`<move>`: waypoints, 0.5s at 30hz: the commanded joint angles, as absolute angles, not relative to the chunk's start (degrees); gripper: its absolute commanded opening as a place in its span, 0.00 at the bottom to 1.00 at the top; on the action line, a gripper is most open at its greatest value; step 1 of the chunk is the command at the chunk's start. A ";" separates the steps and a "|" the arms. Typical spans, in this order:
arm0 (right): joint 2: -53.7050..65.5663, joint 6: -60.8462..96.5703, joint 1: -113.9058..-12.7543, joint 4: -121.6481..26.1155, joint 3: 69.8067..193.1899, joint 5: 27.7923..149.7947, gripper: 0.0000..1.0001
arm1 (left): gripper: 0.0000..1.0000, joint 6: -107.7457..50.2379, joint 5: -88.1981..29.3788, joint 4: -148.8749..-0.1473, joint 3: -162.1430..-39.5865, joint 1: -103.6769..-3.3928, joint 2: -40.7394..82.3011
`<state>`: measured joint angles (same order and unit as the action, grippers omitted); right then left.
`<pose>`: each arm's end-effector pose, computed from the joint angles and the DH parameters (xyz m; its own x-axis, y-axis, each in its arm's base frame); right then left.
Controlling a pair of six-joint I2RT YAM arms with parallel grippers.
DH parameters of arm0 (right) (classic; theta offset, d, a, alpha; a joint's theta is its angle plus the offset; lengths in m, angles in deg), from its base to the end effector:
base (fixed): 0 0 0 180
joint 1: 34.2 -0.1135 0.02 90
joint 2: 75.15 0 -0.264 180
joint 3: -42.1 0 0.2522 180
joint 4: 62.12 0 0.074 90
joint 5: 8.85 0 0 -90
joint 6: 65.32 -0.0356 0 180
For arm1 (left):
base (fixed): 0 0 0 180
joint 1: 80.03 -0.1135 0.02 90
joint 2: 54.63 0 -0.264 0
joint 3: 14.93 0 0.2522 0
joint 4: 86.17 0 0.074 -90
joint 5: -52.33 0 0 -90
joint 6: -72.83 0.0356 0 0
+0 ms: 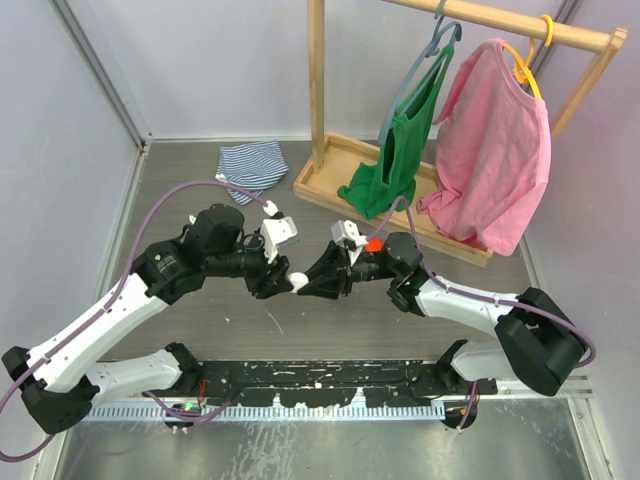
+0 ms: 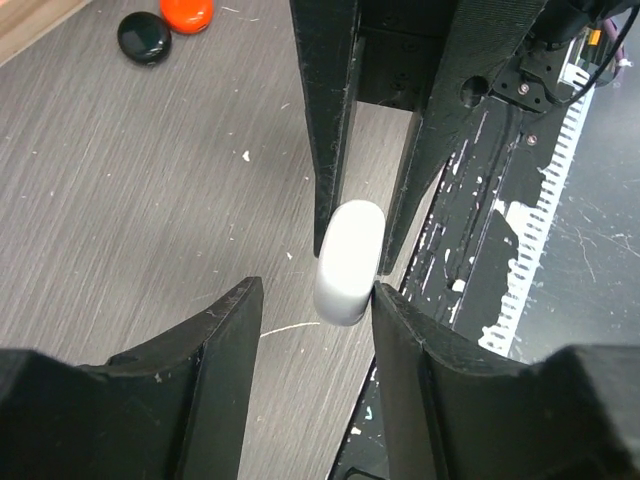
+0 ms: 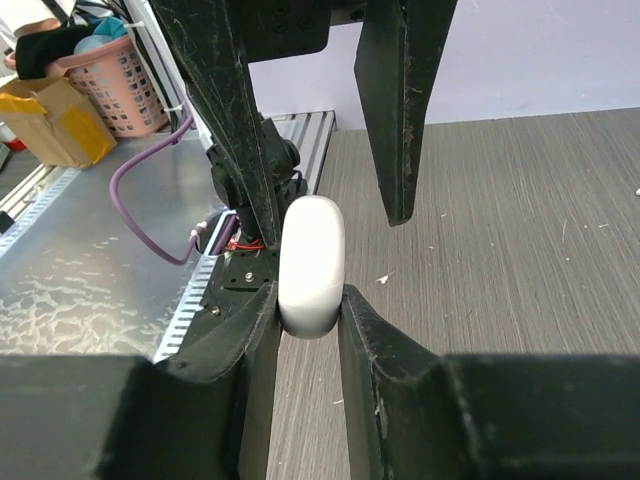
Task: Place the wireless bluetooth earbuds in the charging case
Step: Open the charging case.
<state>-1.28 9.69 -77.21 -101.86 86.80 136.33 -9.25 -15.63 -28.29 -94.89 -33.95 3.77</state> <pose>0.1699 0.1984 0.2615 -0.1238 0.0865 -0.9885 -0.9810 -0.1608 0.1088 0.1308 -0.1551 0.3677 -0.2860 0.4812 -0.8287 0.9256 0.3623 -0.1091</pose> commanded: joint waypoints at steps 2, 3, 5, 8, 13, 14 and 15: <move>-3.82 10.44 -77.47 -104.96 87.15 137.09 0.01 | 0.50 -10.59 -20.42 -34.52 -94.11 -34.60 1.50; -3.84 10.54 -77.53 -104.96 87.02 137.28 0.01 | 0.50 -10.92 -20.46 -35.45 -93.65 -34.99 0.83; -3.91 10.76 -77.49 -104.81 86.92 137.29 0.01 | 0.53 -11.57 -20.09 -36.76 -93.01 -35.67 -0.38; -3.79 10.95 -77.48 -104.66 86.91 137.40 0.01 | 0.56 -12.23 -19.91 -37.63 -92.86 -36.45 -1.13; -4.02 10.92 -77.45 -104.37 87.05 137.74 0.01 | 0.57 -13.19 -21.23 -38.01 -92.97 -37.39 -0.98; -4.11 10.96 -77.48 -104.27 87.01 137.87 0.01 | 0.58 -13.36 -21.66 -38.07 -93.00 -37.52 -0.94; -4.10 11.01 -77.52 -104.27 87.00 137.92 0.01 | 0.58 -13.51 -21.96 -38.25 -93.03 -37.70 -0.89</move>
<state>-1.83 10.07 -77.12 -101.86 86.78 135.81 -12.31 -18.67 -33.10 -92.53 -36.70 -0.39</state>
